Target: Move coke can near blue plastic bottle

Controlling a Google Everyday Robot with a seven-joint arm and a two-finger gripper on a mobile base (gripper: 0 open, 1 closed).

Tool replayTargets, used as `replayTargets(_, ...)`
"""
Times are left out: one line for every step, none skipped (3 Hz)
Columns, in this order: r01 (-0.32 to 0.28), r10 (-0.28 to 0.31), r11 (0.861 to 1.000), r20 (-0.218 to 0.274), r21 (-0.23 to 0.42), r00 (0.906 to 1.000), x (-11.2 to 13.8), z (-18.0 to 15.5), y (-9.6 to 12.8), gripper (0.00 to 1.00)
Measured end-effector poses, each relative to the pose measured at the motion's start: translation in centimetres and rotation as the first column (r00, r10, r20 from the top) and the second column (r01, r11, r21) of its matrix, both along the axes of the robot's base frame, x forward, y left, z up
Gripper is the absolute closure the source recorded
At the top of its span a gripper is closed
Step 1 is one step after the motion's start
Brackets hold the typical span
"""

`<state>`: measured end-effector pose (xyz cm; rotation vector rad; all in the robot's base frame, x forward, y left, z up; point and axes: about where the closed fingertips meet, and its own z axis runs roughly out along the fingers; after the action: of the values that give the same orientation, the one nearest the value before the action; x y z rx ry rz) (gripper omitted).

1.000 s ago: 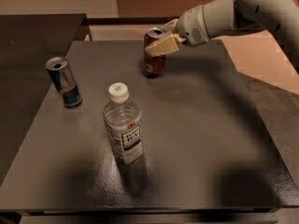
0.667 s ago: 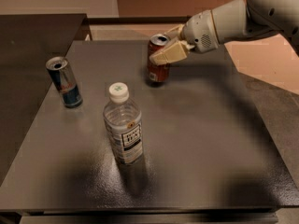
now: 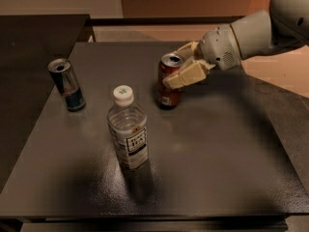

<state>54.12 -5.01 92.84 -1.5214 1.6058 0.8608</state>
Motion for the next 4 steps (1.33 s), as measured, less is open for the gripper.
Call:
replayTargets(-0.056, 0.056, 0.998, -0.004, -0.005, 0.9984, -2.9, -0.6, -0.8, 1.00)
replayTargets(-0.095, 0.095, 0.995, 0.015, 0.002, 0.9954, -5.5, -0.7, -1.3, 1.00)
replayTargets(-0.131, 0.131, 0.991, 0.025, 0.003, 0.9911, -7.9, -0.7, -1.6, 1.00)
replayTargets(-0.152, 0.152, 0.988, 0.023, 0.008, 0.9882, -9.4, -0.5, -1.3, 1.00)
